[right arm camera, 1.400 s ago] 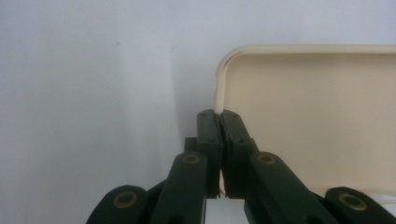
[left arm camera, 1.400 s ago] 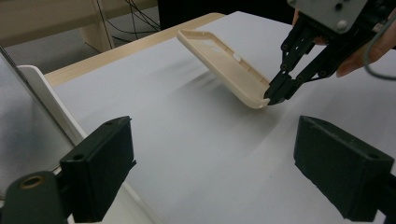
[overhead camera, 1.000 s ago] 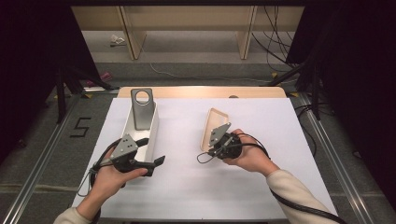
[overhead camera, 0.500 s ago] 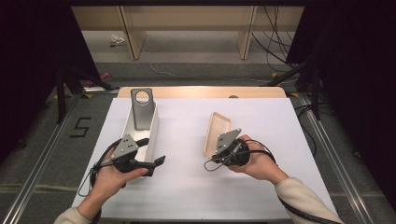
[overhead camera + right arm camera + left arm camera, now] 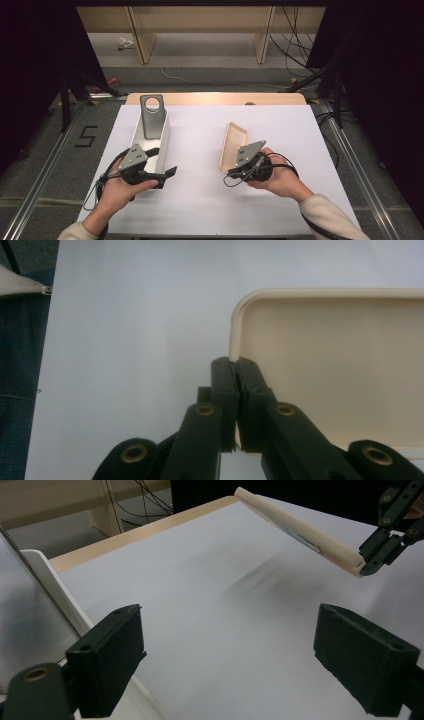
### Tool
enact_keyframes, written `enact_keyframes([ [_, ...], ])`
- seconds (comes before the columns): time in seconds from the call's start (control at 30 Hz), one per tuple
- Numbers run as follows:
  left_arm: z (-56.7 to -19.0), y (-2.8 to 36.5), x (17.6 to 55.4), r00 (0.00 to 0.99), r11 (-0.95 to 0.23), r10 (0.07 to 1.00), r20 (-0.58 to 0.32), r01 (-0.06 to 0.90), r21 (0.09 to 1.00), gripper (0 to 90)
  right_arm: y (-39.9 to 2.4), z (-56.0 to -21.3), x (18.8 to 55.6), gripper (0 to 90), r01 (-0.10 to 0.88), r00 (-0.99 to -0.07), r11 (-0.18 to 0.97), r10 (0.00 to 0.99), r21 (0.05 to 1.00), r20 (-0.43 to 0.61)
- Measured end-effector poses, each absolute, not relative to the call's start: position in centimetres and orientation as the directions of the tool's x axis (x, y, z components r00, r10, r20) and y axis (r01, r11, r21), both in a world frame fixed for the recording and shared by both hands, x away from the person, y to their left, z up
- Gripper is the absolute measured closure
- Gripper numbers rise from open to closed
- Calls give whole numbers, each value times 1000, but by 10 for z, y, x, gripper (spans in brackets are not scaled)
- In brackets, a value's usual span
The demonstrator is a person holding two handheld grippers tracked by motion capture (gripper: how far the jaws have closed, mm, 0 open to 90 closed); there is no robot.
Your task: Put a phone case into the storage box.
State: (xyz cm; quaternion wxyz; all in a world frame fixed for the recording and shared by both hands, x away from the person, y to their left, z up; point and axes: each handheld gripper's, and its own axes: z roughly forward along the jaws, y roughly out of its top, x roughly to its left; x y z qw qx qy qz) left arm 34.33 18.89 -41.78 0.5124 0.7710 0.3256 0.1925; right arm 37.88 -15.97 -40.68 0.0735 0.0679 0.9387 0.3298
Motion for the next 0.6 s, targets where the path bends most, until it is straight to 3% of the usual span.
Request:
enact_keyframes([
  [0.6, -417, 187, 344, 718, -261, 694, -46, 311, 914, 141, -180, -409, 367, 882, 103, -980, 748, 190, 655, -63],
])
